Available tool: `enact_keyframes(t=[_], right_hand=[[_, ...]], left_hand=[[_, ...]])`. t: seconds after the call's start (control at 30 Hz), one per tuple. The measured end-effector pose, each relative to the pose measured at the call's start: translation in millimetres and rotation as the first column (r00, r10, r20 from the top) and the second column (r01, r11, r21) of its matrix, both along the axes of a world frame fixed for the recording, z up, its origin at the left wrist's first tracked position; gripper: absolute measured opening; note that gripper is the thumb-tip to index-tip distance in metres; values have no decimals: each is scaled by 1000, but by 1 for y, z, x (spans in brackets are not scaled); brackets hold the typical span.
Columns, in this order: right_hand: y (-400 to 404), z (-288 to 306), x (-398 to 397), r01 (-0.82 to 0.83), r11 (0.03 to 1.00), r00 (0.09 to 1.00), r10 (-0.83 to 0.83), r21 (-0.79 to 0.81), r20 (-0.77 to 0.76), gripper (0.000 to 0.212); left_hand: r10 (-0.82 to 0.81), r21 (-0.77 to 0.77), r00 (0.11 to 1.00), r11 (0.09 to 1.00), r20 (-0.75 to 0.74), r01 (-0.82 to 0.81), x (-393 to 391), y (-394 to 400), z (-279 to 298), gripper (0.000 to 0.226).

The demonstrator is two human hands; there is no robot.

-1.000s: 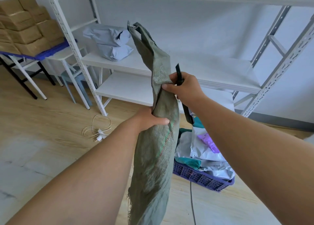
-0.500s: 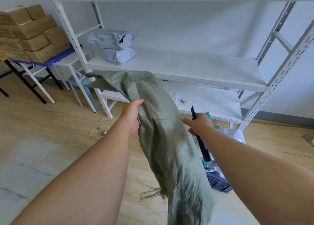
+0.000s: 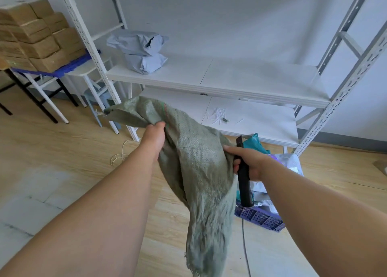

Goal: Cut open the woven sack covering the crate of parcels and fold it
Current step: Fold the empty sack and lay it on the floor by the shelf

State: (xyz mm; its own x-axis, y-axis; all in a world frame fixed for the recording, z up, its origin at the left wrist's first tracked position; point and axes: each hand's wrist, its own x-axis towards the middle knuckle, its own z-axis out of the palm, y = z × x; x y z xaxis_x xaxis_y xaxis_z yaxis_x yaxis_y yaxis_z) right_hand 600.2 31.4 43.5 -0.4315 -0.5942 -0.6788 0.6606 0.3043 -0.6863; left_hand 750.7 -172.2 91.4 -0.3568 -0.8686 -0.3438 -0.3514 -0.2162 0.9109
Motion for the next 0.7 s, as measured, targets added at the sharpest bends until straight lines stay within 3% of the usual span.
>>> enact_keyframes(t=[0.1, 0.2, 0.3, 0.4, 0.47, 0.53, 0.57, 0.63, 0.7], right_hand=[[4, 6, 1, -85, 994, 994, 90, -68, 67, 24], [5, 6, 1, -195, 980, 980, 196, -28, 38, 23], [6, 5, -9, -50, 998, 999, 50, -31, 5, 25], [9, 4, -21, 74, 984, 995, -61, -163, 84, 24], [15, 7, -24, -102, 978, 987, 122, -181, 101, 19], [18, 8, -24, -293, 953, 956, 293, -75, -10, 23], [16, 8, -25, -264, 964, 962, 264, 2, -72, 28], [9, 5, -31, 59, 998, 984, -55, 21, -167, 31], [4, 3, -37, 326, 939, 937, -336, -104, -98, 22]], left_hand=[[4, -97, 996, 995, 90, 5, 4, -3, -6, 46], [43, -239, 986, 971, 158, -4, 6, -5, -10, 45], [107, -332, 958, 943, 268, -13, 16, -14, -14, 48], [130, -398, 902, 916, 411, 50, 25, -24, -19, 54], [157, -407, 909, 913, 387, 15, 27, -30, -19, 54], [178, -413, 927, 910, 329, -28, 29, -37, -17, 53], [176, -415, 938, 909, 298, -39, 30, -41, -16, 56], [101, -331, 962, 943, 252, -12, 36, -47, -13, 78], [-166, 2, 917, 984, 363, 178, 46, -48, -12, 121]])
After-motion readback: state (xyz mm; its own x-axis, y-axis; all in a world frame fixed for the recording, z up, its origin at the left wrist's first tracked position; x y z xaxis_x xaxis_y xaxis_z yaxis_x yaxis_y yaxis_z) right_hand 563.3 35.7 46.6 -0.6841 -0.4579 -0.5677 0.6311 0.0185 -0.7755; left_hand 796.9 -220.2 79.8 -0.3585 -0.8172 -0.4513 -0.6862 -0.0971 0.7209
